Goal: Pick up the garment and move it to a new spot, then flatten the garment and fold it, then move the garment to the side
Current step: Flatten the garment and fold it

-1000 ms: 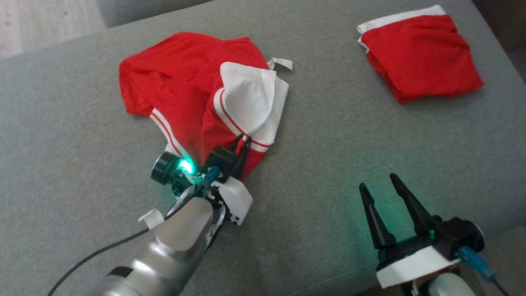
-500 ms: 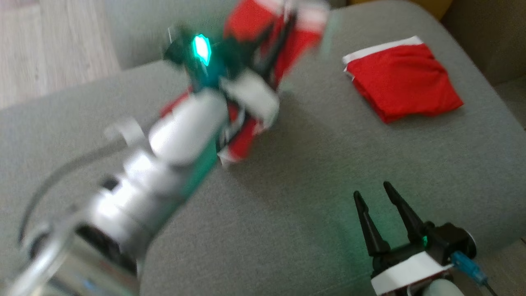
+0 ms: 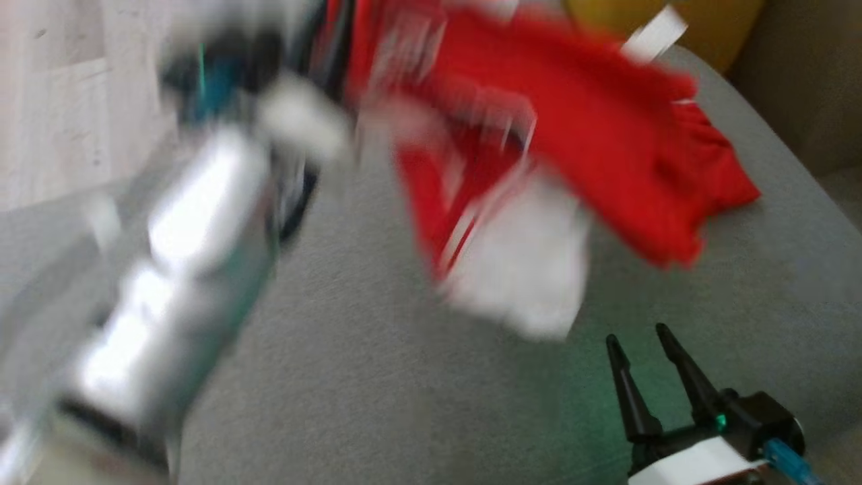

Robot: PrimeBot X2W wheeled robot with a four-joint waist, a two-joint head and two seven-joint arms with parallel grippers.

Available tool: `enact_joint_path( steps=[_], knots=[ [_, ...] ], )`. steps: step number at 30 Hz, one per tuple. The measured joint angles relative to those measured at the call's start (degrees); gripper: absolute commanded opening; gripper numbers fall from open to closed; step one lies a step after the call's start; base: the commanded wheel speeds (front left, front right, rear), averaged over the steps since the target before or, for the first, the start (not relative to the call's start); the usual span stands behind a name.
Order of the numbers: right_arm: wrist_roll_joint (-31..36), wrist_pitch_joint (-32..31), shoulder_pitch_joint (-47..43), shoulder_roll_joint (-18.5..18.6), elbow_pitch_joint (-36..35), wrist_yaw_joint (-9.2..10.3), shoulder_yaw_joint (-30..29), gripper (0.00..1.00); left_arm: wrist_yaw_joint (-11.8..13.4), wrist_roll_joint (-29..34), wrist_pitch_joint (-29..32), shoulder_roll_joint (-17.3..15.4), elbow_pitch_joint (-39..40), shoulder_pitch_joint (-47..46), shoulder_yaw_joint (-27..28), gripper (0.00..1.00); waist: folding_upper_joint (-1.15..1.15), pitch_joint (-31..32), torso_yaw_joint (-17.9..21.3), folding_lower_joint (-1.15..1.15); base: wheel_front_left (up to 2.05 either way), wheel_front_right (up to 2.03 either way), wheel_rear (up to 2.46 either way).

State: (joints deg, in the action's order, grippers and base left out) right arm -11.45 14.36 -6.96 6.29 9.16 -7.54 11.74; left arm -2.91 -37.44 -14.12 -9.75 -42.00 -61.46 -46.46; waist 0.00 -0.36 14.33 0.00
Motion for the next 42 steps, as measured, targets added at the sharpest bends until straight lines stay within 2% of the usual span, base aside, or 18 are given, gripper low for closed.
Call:
enact_joint_path(
  steps=[6,10,11,12,13,14,18,21,30,36,42],
  knots=[
    [0.5,0.0,-1.7,0.0,-1.0,0.0,-2.4,1.0,3.0,-5.0,0.0,-2.2,-0.2,25.6,0.0,0.0,0.0,-1.4,-4.1,0.0,0.0,0.0,0.0],
    [1.0,0.0,-1.7,0.0,-1.4,0.01,-2.5,1.0,4.2,-5.8,-0.1,-2.6,-0.3,33.6,0.4,0.0,0.0,-2.9,-6.9,0.0,0.0,0.0,0.0],
    [1.0,0.0,-1.7,0.0,-1.4,0.01,-2.5,1.0,4.5,-5.7,-0.1,-2.6,0.0,34.1,0.8,0.33,0.0,-3.2,-7.6,0.0,0.0,0.0,0.0],
    [1.0,0.0,-1.7,0.0,-1.4,0.0,-2.5,1.0,5.0,-4.9,-0.1,-2.6,0.8,34.3,1.8,0.38,0.0,-3.5,-8.3,-0.01,0.0,0.0,0.0],
    [1.0,0.0,-1.7,0.1,-1.4,0.01,-2.5,1.0,5.5,-4.2,-0.1,-2.5,2.1,34.2,2.9,0.58,0.0,-3.7,-8.9,-0.01,0.0,0.0,0.0],
    [1.0,0.0,-1.7,0.1,-1.4,0.0,-2.4,1.0,5.7,-3.5,-0.2,-2.4,3.3,34.2,4.3,1.0,0.0,-3.8,-9.6,-0.01,0.0,0.0,0.0],
    [1.0,0.0,-1.6,0.2,-1.4,0.01,-2.0,1.0,6.8,1.0,-0.2,-2.2,6.9,34.9,7.3,1.0,0.0,-3.7,-11.5,-0.01,0.0,0.0,0.0],
    [1.0,0.0,-1.7,0.1,-1.2,0.0,-1.7,1.0,8.5,4.7,-0.2,-2.1,10.4,37.5,9.7,1.0,0.0,-2.7,-12.3,0.0,0.0,0.0,0.0],
    [1.0,0.0,-2.7,-0.4,-0.7,0.0,-2.3,1.0,13.6,15.0,-0.3,-1.7,24.0,53.1,16.6,1.0,0.0,1.4,-14.9,0.0,0.0,0.0,0.0],
    [1.0,0.0,-4.4,-1.4,0.1,0.0,-2.7,1.0,14.6,19.8,-0.3,-1.6,29.0,63.9,17.1,1.0,0.0,4.0,-16.7,0.01,0.0,0.0,0.0],
    [1.0,0.0,-4.4,-1.7,0.2,0.0,-2.4,1.0,13.9,21.5,-0.3,-1.6,28.5,64.7,17.0,1.0,0.0,4.6,-16.7,0.0,0.0,0.0,0.0]
  ],
)
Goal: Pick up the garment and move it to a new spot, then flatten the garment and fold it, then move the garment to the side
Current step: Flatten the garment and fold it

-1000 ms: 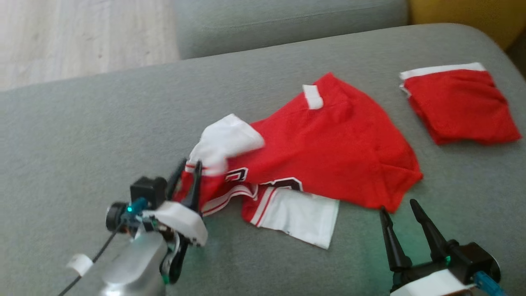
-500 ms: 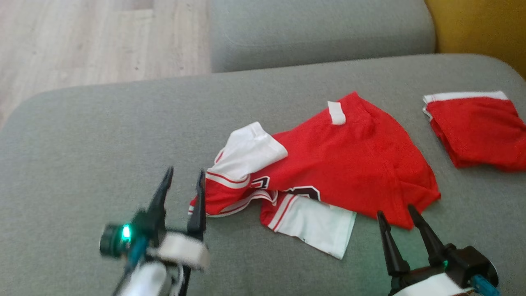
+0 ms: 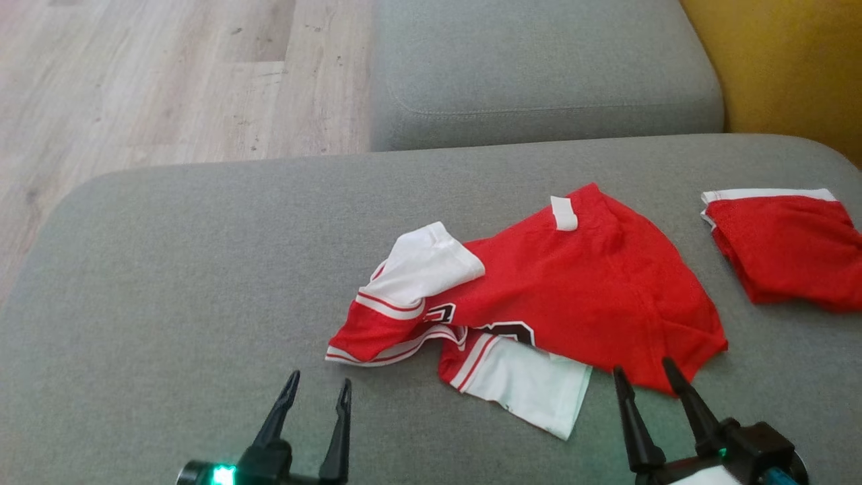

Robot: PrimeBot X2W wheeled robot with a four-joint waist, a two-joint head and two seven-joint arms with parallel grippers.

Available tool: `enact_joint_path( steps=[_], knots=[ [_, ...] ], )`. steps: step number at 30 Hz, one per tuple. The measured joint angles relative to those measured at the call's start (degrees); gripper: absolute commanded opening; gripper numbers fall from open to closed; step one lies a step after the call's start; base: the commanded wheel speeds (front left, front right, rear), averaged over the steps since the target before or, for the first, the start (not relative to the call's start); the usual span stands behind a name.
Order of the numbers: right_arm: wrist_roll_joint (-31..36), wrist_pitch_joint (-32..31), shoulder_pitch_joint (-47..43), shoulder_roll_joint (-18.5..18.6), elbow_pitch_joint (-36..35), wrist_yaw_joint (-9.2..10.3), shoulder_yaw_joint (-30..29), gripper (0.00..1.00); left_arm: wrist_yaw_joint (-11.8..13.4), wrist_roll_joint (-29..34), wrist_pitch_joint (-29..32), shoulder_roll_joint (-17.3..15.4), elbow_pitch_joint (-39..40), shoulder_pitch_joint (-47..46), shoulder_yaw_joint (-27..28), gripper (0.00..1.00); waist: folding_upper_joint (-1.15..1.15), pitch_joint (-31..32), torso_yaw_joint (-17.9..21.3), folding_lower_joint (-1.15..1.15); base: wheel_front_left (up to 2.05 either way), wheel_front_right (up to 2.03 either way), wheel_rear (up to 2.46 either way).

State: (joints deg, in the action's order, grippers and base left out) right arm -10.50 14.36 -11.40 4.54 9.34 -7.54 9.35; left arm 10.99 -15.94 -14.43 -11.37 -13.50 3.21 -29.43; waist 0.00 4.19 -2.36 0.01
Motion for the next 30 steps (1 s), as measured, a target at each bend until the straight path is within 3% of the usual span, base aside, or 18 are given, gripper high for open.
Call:
enact_joint_path(
  steps=[8,20,30],
  knots=[
    [0.0,0.0,0.0,0.6,0.0,0.01,0.6,1.0,-4.4,2.5,5.5,0.3,-5.0,-12.9,-2.9,1.0,0.0,-2.7,1.6,-0.01,0.0,0.0,0.0],
    [0.0,0.0,5.7,4.9,-1.4,0.0,2.6,1.0,-14.2,2.9,19.6,6.6,-24.3,-41.1,-7.6,1.0,0.0,-12.9,5.1,-0.03,0.0,0.0,0.0],
    [-0.1,0.0,7.3,5.3,-1.4,0.01,2.9,1.0,-16.1,2.7,20.7,7.6,-37.9,-48.2,-8.3,1.0,0.0,-18.0,9.5,-0.02,0.0,0.0,0.0]
  ],
)
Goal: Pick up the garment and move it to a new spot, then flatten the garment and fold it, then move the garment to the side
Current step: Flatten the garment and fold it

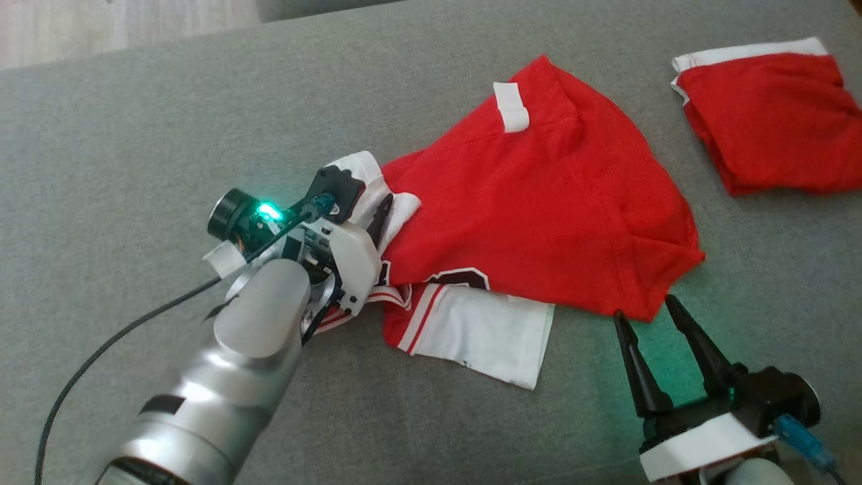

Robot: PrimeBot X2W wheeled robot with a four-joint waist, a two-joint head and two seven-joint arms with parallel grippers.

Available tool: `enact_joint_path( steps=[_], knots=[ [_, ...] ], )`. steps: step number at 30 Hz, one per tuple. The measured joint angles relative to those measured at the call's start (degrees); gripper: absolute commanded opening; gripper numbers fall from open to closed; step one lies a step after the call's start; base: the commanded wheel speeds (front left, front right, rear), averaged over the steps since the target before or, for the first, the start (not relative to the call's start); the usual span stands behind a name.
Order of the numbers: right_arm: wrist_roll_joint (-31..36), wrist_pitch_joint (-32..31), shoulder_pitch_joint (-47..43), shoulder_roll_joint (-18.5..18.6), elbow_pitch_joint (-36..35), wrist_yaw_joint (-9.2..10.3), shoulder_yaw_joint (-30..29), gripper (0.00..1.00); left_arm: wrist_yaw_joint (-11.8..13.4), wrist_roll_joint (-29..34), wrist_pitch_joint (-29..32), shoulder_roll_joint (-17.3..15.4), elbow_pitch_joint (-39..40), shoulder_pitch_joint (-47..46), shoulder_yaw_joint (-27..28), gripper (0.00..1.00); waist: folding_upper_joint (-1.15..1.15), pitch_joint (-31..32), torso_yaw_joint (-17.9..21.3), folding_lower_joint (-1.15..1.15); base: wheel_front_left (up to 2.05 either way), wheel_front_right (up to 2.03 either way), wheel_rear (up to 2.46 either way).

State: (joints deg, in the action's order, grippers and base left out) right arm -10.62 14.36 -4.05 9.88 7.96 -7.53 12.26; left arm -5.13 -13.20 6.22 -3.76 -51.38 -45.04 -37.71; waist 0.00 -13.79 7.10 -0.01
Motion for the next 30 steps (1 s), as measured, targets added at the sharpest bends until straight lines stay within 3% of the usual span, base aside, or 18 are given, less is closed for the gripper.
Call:
enact_joint_path(
  steps=[6,7,8,9,10,22,27,30],
  knots=[
    [0.0,0.0,0.0,-0.1,0.1,0.0,0.0,1.0,-0.8,0.0,-3.6,0.8,-2.9,-1.9,-1.8,0.97,0.0,-0.5,0.2,0.0,0.0,0.0,0.0],
    [0.0,0.0,0.0,-0.1,0.1,-0.01,0.0,1.0,-0.8,0.0,-3.9,0.9,-3.4,-2.1,-2.1,0.81,0.0,-0.5,0.2,0.01,0.0,0.0,0.0],
    [0.0,0.0,0.1,-0.1,0.2,-0.01,0.0,1.0,-0.8,-0.1,-4.2,0.9,-3.9,-2.2,-2.4,0.43,0.0,-0.4,0.2,0.01,0.0,0.0,0.0],
    [0.0,0.0,0.2,-0.1,0.2,-0.01,0.0,1.0,-0.8,-0.1,-4.4,0.9,-4.3,-2.3,-2.9,0.28,0.0,-0.4,0.1,0.01,0.0,0.0,0.0],
    [0.0,0.0,0.3,-0.1,0.2,-0.01,0.0,1.0,-0.9,-0.1,-4.7,1.0,-4.7,-2.4,-3.2,0.0,0.0,-0.3,0.1,0.01,0.0,0.0,0.0],
    [0.0,0.0,1.0,-0.1,-0.4,-0.01,-1.1,1.0,-0.8,-2.5,-13.2,1.5,-3.4,-2.9,-4.4,0.0,0.0,2.3,-3.1,0.01,0.0,0.0,0.0],
    [-0.2,0.0,1.4,1.0,-1.1,0.0,-1.8,1.0,-1.0,-6.5,-16.7,0.8,1.4,-2.5,-1.5,0.0,0.0,3.8,-6.1,0.01,0.0,0.0,0.0],
    [-0.8,0.0,2.5,1.7,-0.3,0.0,-2.8,1.0,-1.4,-9.8,-18.4,-1.5,7.1,-0.3,1.4,0.0,0.0,4.2,-7.7,0.02,0.0,0.0,0.0]
  ],
)
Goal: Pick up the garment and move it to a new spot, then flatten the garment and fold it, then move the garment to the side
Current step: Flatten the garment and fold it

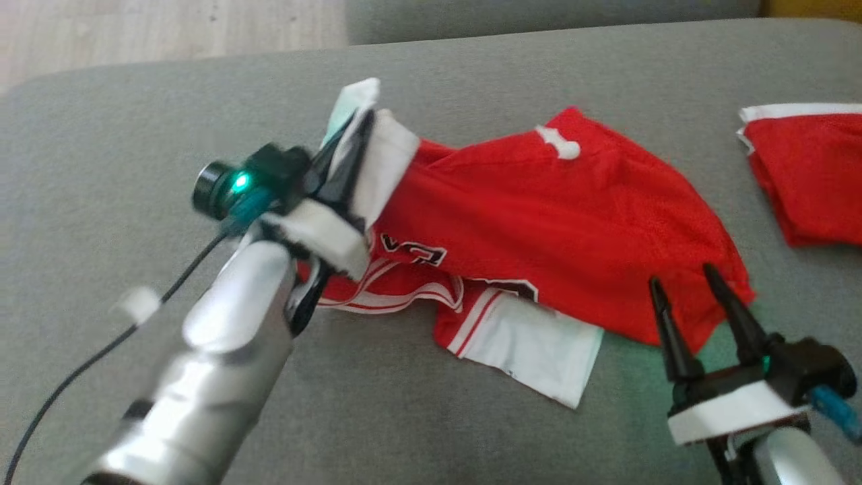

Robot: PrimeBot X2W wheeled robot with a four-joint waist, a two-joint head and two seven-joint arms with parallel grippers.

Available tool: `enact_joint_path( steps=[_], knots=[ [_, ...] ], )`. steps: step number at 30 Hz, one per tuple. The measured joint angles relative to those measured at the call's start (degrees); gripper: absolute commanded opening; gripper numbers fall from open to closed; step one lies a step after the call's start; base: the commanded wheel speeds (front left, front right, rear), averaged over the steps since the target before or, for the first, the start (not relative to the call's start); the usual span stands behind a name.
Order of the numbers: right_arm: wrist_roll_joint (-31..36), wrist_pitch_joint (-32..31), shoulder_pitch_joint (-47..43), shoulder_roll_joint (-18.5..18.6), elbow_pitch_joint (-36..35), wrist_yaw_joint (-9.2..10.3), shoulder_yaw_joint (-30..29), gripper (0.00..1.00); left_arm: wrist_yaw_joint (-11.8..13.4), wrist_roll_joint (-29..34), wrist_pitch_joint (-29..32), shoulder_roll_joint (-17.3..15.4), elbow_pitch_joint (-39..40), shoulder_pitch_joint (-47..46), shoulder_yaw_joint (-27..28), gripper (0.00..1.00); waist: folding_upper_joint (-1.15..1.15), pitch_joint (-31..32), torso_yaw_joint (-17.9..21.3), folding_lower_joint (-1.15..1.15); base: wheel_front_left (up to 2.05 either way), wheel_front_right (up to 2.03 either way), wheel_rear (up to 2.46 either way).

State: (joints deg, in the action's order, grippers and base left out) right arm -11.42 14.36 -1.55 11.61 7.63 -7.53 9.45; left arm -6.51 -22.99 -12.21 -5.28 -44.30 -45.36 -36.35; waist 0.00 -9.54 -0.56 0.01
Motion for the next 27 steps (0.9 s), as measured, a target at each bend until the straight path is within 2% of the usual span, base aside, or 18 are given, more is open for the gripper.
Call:
enact_joint_path(
  steps=[5,10,11,12,13,14,22,24,27],
  knots=[
    [-0.8,0.0,5.2,1.4,6.9,-0.01,-1.1,1.0,0.0,-3.1,-0.3,-4.1,9.5,8.2,1.6,0.0,0.0,-0.2,-2.4,0.0,0.0,0.0,0.0],
    [-4.7,-4.0,14.8,3.8,14.0,-0.01,1.4,1.0,1.0,-4.4,2.4,-5.5,16.7,13.4,1.3,0.0,0.0,-1.2,-4.8,-0.01,0.0,0.0,0.0],
    [-5.4,-4.4,16.9,4.2,14.8,0.0,2.2,1.0,1.4,-4.4,2.7,-5.5,17.7,13.8,1.3,0.06,0.0,-1.4,-5.2,-0.01,0.0,0.0,0.0],
    [-5.9,-4.4,18.8,4.5,15.5,-0.01,3.1,1.0,1.6,-4.6,3.2,-5.5,18.7,14.2,1.3,0.31,0.0,-1.6,-5.6,-0.01,0.0,0.0,0.0],
    [-6.2,-4.4,20.3,4.9,16.0,-0.01,3.7,1.0,2.0,-4.7,3.6,-5.4,19.3,14.5,1.0,0.85,0.0,-1.8,-6.0,-0.01,0.0,0.0,0.0],
    [-6.5,-4.3,21.4,5.2,16.6,-0.01,4.1,1.0,2.4,-4.7,3.7,-5.4,19.8,14.9,0.8,1.0,0.0,-2.0,-6.4,-0.01,0.0,0.0,0.0],
    [-9.3,-2.3,19.6,5.8,20.9,0.0,6.5,1.0,6.6,1.4,4.6,-5.9,22.4,20.6,-5.0,1.0,0.0,-1.5,-8.2,-0.01,0.0,0.0,0.0],
    [-9.4,-2.1,18.6,5.8,21.1,-0.01,6.7,1.0,7.1,2.1,6.0,-6.5,22.9,20.8,-5.7,1.0,0.0,-1.2,-8.1,-0.01,0.0,0.0,0.0],
    [-9.9,-1.7,17.7,5.9,21.2,0.0,7.1,1.0,8.5,4.9,11.3,-7.5,23.4,19.2,-7.2,1.0,0.0,-0.7,-7.4,-0.01,0.0,0.0,0.0]
  ],
)
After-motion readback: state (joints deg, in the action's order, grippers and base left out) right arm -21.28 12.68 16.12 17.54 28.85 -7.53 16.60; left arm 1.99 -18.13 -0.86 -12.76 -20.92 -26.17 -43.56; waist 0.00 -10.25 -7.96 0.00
